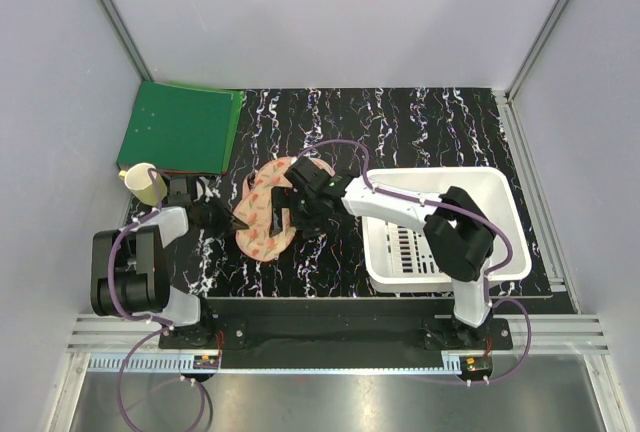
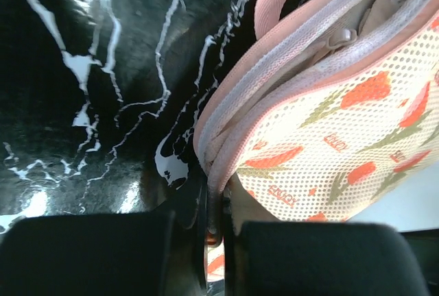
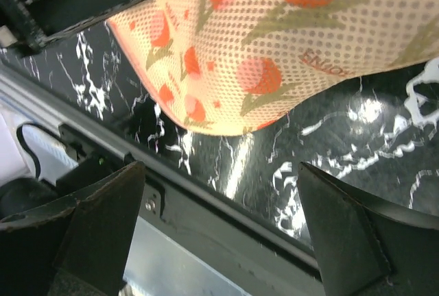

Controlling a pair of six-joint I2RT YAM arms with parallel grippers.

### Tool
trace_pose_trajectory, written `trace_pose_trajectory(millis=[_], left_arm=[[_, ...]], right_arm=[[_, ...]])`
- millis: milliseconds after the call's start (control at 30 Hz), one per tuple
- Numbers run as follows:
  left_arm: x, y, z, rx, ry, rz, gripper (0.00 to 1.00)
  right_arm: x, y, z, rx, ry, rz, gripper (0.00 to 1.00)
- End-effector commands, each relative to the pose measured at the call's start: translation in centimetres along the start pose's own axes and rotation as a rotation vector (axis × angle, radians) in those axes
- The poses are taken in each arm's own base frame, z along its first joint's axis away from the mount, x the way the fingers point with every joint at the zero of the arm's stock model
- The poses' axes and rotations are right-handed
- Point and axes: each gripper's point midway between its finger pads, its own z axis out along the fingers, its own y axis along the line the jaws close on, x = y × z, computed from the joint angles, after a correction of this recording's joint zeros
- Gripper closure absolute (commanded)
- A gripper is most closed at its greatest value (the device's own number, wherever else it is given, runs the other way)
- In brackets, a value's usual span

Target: Place the bra in the laundry bag and zip it closed

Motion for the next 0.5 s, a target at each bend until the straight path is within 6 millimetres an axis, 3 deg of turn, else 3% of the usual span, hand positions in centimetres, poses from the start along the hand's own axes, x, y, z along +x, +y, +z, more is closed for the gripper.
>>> trace_pose_trajectory(millis=[0,267,467], left_arm=[[-2.0,1.8,0.0,-0.045,-0.071,-0.093,1.00],[-2.3,0.2,0.4,0.147,-0.015,-0.175,1.00],[-1.4,0.2,0.9,0.173,0.015,-0.190,1.00]], right_arm=[[-1.6,0.1,2.0,-0.008,-0.107,0.031,0.00],[-3.8,-0.4,4.3,-0.033,-0.240,0.064,0.00],[-5.6,-0.5,5.9,-0.042,-0.324,0.086,0.05]])
